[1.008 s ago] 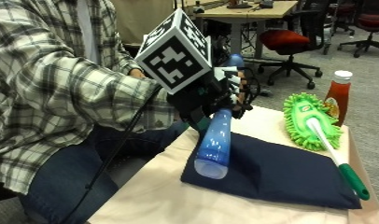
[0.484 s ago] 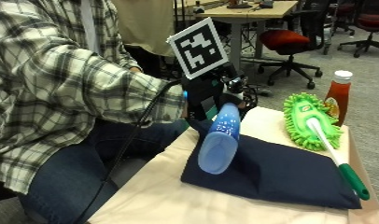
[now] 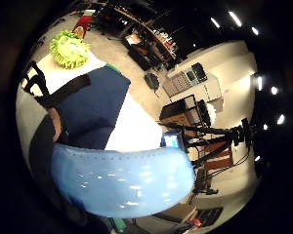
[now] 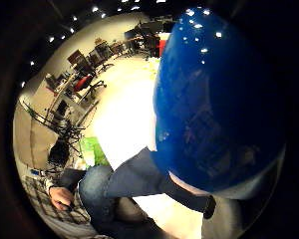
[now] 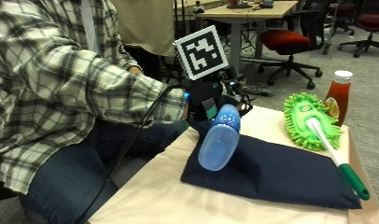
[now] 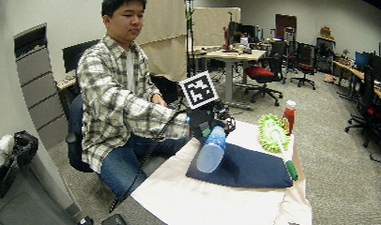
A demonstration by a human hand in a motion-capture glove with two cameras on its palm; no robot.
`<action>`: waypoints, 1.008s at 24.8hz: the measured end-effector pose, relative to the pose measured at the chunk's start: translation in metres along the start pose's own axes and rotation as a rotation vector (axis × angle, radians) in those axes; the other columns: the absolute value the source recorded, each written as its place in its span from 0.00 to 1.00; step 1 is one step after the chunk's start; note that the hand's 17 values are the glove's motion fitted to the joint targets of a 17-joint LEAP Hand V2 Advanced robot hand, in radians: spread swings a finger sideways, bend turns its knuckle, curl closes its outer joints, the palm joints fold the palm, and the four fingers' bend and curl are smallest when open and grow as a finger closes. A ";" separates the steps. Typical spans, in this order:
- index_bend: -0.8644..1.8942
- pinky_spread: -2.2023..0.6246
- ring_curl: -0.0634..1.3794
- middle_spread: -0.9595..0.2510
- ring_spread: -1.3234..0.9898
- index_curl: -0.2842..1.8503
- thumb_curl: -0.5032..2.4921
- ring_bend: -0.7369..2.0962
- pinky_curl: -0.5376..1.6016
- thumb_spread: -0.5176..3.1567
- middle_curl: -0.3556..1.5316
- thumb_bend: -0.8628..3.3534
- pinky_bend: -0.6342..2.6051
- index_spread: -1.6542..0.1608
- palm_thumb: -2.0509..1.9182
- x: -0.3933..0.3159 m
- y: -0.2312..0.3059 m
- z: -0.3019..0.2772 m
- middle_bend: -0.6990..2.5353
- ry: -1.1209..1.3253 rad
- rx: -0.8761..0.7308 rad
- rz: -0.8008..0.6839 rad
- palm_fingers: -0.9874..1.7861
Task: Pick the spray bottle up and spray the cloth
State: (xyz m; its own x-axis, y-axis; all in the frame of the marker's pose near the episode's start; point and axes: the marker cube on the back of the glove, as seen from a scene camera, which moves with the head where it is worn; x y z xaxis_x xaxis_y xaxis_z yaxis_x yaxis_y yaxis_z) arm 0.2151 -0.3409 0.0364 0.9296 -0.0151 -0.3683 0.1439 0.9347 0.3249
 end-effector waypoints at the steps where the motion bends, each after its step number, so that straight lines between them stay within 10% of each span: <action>1: 0.41 0.73 0.37 0.72 0.50 0.42 0.43 0.49 0.47 0.18 0.46 0.20 0.32 0.79 0.79 -0.001 0.001 0.000 0.41 -0.001 -0.001 -0.006 0.84; 11: 0.41 0.73 0.38 0.72 0.50 0.42 0.43 0.49 0.47 0.18 0.46 0.20 0.32 0.79 0.79 -0.002 0.007 0.000 0.41 -0.048 0.021 0.025 0.84; 25: 0.41 0.73 0.37 0.71 0.50 0.42 0.43 0.49 0.48 0.18 0.46 0.20 0.32 0.79 0.79 0.034 0.012 -0.027 0.41 -0.521 0.211 0.431 0.84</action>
State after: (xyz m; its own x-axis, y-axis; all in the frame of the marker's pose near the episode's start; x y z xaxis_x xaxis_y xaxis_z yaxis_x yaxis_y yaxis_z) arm 0.2391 -0.3207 0.0041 0.9526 0.1232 0.2783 -0.2592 0.8077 0.5296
